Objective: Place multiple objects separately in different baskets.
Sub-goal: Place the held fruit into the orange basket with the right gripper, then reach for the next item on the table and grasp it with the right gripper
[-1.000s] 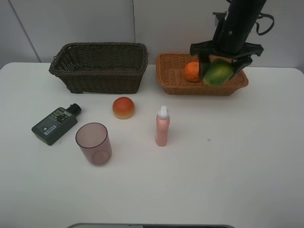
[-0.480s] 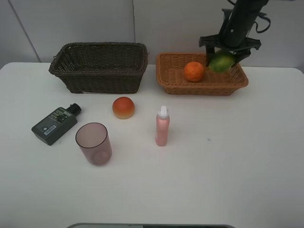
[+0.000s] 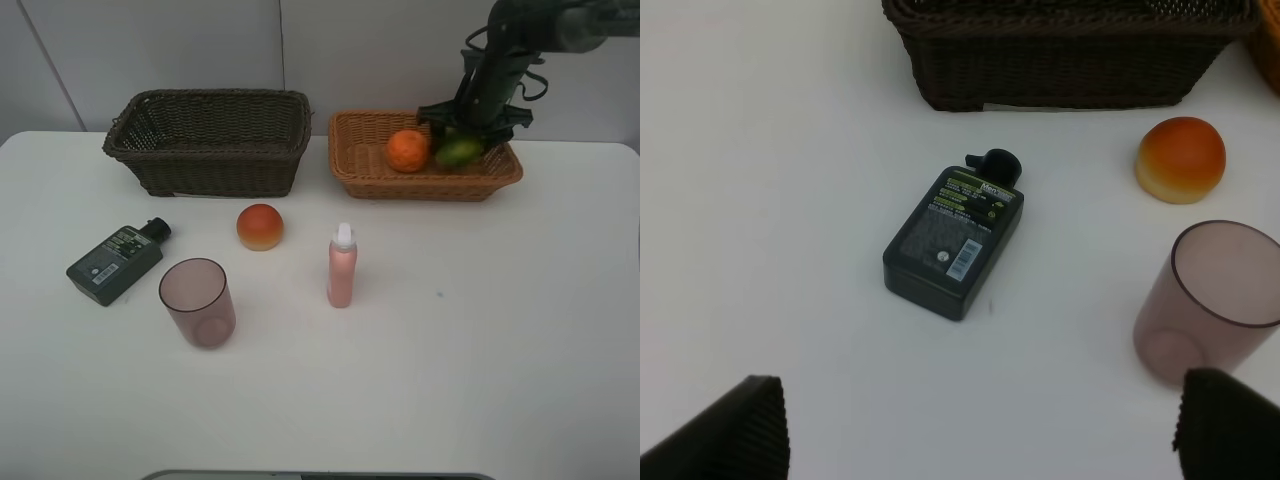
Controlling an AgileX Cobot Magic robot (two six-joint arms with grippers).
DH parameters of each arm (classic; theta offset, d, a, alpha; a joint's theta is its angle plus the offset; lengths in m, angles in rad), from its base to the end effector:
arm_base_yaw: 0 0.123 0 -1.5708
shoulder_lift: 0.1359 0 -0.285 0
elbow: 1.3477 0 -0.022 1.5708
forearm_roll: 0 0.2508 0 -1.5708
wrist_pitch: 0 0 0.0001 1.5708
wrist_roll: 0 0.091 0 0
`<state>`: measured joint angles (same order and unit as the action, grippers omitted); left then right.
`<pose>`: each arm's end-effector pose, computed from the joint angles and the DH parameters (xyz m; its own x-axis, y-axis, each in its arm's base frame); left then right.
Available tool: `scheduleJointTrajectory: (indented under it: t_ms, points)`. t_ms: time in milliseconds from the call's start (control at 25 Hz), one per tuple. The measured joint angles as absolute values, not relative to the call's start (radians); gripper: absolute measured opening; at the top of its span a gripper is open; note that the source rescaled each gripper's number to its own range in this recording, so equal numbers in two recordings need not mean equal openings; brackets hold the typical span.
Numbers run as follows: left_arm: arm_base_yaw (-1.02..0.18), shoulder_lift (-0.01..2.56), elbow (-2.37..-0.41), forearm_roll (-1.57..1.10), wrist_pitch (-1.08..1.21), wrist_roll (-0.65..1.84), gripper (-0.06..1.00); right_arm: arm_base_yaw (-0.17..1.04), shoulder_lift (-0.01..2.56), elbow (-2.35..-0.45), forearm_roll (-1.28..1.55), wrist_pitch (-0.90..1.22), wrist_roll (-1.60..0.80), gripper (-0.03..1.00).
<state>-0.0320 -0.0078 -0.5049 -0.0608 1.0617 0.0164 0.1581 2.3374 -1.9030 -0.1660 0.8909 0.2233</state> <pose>-0.0069 -0.0046 0.2786 -0.4456 0.0010 -0.8952 0.0735 0.9967 -0.0355 0.4926 0.0667 0.1498 -0.9381 -0.0310 -0.3450 -0.0031 0.9967 -0.0810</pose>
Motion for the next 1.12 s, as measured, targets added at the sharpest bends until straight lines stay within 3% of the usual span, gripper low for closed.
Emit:
scheduleJointTrajectory:
  t_ms: [240, 400, 480, 1120]
  points:
    - [-0.032, -0.008, -0.505, -0.061, 1.062, 0.016, 0.99, 0.158, 2.351, -1.903, -0.166, 0.876, 0.223, 0.69]
    - [-0.032, -0.008, -0.505, -0.061, 1.062, 0.016, 0.99, 0.158, 2.350, -1.903, -0.166, 0.875, 0.223, 0.93]
    - [-0.032, -0.008, -0.505, -0.061, 1.062, 0.016, 0.99, 0.158, 2.343, -1.903, -0.165, 0.875, 0.223, 0.97]
    - [-0.032, -0.008, -0.505, -0.061, 1.062, 0.016, 0.99, 0.265, 2.095, -1.832, -0.131, 1.126, 0.223, 1.00]
